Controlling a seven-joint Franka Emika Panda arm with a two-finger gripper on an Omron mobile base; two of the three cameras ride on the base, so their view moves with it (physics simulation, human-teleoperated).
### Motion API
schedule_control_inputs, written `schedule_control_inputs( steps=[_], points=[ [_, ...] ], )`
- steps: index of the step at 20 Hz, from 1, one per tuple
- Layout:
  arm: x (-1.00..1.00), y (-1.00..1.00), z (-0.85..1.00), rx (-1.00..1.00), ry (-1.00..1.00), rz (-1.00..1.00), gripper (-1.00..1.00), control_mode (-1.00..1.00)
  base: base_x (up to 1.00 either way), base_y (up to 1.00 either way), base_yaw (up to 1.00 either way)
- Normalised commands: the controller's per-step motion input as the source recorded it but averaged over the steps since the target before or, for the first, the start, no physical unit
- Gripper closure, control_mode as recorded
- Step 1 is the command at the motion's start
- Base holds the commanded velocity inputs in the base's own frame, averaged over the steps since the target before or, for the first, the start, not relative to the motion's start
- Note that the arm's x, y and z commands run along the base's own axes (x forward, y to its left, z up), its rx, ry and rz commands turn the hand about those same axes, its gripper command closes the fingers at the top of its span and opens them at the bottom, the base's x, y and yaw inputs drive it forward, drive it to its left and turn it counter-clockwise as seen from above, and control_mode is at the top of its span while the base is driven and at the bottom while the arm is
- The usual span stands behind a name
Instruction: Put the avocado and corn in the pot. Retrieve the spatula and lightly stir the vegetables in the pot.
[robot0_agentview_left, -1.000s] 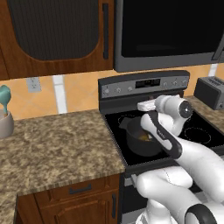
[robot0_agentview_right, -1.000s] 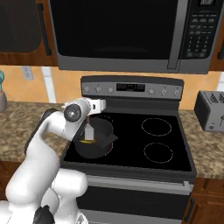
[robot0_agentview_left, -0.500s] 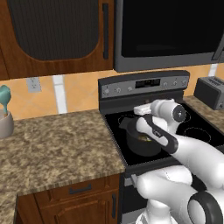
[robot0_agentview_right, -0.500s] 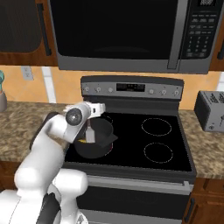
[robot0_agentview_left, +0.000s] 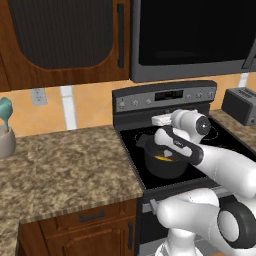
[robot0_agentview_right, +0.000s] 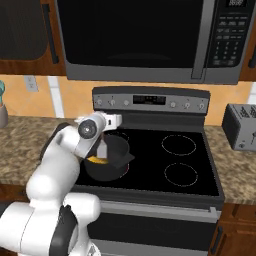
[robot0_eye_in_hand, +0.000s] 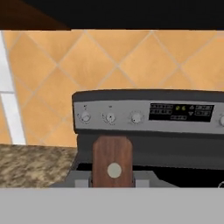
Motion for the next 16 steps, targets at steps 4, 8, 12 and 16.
schedule_control_inputs(
  steps=[4, 8, 12, 16],
  points=[
    [-0.4, -0.16, 0.35, -0.01, -0.2, -0.06, 1.0, -1.0, 0.0, 0.0, 0.0],
    [0.2, 0.0, 0.06, -0.01, -0.1, -0.05, 1.0, -1.0, 0.0, 0.0, 0.0],
    [0.39, 0.2, -0.29, 0.0, 0.05, -0.02, 1.0, -1.0, 0.0, 0.0, 0.0],
    [0.03, 0.23, -0.38, 0.0, 0.04, 0.0, 1.0, -1.0, 0.0, 0.0, 0.0]
  ],
)
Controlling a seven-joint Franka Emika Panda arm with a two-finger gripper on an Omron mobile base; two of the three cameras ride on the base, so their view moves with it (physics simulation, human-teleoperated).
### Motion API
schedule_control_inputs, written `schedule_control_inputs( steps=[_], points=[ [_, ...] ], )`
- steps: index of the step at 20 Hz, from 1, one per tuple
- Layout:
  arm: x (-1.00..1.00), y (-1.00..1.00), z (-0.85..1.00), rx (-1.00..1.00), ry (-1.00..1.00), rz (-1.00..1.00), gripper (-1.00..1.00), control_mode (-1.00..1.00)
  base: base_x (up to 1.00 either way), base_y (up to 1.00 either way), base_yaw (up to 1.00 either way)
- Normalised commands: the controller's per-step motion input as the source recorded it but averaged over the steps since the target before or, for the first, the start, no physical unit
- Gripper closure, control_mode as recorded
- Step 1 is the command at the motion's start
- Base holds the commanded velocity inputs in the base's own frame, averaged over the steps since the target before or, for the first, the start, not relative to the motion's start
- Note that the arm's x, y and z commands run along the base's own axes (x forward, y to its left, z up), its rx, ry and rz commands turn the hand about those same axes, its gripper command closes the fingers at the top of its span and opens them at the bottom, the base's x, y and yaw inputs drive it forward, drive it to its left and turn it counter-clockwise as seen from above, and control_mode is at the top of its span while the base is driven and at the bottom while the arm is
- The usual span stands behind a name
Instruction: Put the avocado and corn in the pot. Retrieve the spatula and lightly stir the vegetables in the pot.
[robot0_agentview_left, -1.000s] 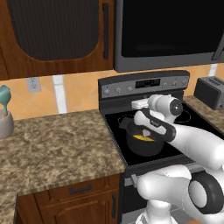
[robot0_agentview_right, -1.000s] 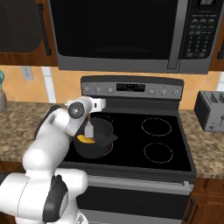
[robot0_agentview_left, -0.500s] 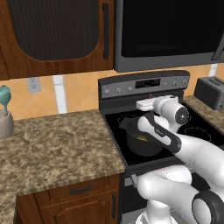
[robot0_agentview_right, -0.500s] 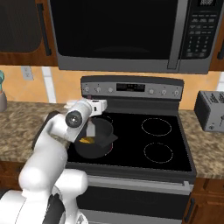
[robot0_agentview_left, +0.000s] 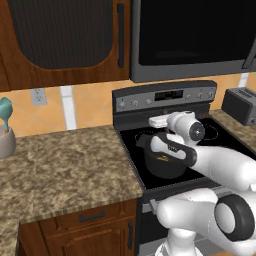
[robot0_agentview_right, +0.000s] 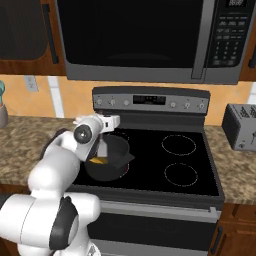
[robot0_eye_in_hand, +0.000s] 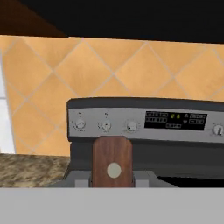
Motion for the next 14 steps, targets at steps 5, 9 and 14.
schedule_control_inputs(
  steps=[5, 9, 14],
  points=[
    [0.11, 0.04, -0.47, 0.0, 0.01, -0.02, 1.0, -1.0, 0.0, 0.0, 0.0],
    [0.44, 0.0, -0.57, 0.0, 0.03, -0.06, 1.0, -1.0, 0.0, 0.0, 0.0],
    [-0.07, 0.0, -0.53, 0.0, 0.01, -0.05, 1.0, -1.0, 0.0, 0.0, 0.0]
  ],
)
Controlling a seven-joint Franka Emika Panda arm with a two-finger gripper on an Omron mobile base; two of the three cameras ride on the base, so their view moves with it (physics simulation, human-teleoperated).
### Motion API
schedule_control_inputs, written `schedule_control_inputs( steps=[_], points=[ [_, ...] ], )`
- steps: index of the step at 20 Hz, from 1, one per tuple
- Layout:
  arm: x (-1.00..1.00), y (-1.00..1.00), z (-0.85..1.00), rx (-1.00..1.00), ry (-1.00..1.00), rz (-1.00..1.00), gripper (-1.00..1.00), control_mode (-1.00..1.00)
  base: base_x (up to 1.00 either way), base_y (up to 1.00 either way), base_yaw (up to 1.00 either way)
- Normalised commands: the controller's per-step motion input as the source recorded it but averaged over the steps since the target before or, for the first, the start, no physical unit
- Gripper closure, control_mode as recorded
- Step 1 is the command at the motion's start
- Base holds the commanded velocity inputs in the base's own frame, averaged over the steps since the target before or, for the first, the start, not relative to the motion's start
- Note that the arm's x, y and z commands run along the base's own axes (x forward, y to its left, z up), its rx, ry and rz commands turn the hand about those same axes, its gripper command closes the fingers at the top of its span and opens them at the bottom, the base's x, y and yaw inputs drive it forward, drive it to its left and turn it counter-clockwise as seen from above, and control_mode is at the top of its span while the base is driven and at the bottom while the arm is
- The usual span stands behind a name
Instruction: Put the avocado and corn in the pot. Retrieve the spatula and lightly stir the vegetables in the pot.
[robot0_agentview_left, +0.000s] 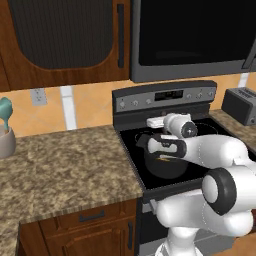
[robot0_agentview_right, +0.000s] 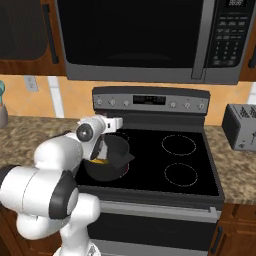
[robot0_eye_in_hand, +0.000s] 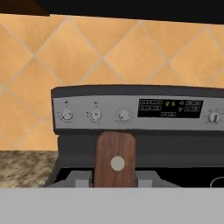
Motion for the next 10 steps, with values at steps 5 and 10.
schedule_control_inputs(
  steps=[5, 10],
  points=[
    [-0.86, -0.02, -0.53, 0.03, 0.0, -0.03, 1.0, -1.0, 0.0, 0.0, 0.0],
    [0.07, -0.02, -0.02, 0.03, 0.0, -0.06, 1.0, -1.0, 0.0, 0.0, 0.0]
  ],
)
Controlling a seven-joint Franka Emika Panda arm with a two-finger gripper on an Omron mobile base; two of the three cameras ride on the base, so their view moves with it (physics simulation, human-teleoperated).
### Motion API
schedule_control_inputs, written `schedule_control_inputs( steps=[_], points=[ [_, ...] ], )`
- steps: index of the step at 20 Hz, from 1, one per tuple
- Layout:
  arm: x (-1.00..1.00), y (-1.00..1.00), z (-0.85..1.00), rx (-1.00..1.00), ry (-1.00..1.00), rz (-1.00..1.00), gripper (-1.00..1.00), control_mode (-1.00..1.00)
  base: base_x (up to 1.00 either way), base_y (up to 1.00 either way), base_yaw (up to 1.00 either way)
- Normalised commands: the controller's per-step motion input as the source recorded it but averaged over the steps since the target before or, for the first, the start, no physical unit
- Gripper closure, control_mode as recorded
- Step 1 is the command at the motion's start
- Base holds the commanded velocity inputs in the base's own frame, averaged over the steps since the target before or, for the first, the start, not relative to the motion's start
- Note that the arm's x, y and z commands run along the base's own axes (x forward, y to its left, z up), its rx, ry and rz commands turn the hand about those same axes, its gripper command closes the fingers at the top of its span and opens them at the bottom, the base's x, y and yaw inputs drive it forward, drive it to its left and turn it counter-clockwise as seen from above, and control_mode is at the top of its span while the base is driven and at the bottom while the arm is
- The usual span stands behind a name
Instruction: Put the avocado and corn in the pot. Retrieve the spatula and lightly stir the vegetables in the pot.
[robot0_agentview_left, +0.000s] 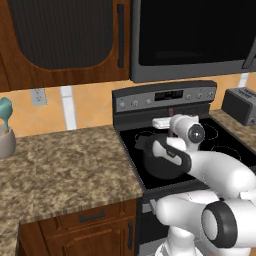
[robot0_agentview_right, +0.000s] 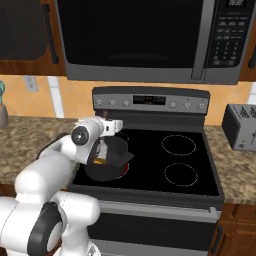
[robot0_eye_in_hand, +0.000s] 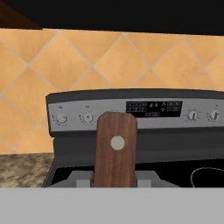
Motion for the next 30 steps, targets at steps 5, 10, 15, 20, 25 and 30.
schedule_control_inputs(
  steps=[5, 10, 15, 20, 25, 30],
  points=[
    [-0.09, 0.0, -0.01, 0.04, 0.05, -0.04, 1.0, -1.0, 0.0, 0.0, 0.0],
    [-0.05, 0.0, -0.18, 0.11, 0.17, -0.05, 1.0, -1.0, 0.0, 0.0, 0.0],
    [0.37, 0.0, -0.54, 0.03, 0.14, -0.05, 1.0, -1.0, 0.0, 0.0, 0.0],
    [0.38, 0.0, -0.64, 0.0, 0.01, -0.04, 1.0, -1.0, 0.0, 0.0, 0.0],
    [0.17, -0.02, -0.12, -0.01, -0.19, -0.06, 1.0, -1.0, 0.0, 0.0, 0.0],
    [-0.51, 0.0, 0.03, -0.04, -0.28, -0.04, 1.0, -1.0, 0.0, 0.0, 0.0]
  ],
)
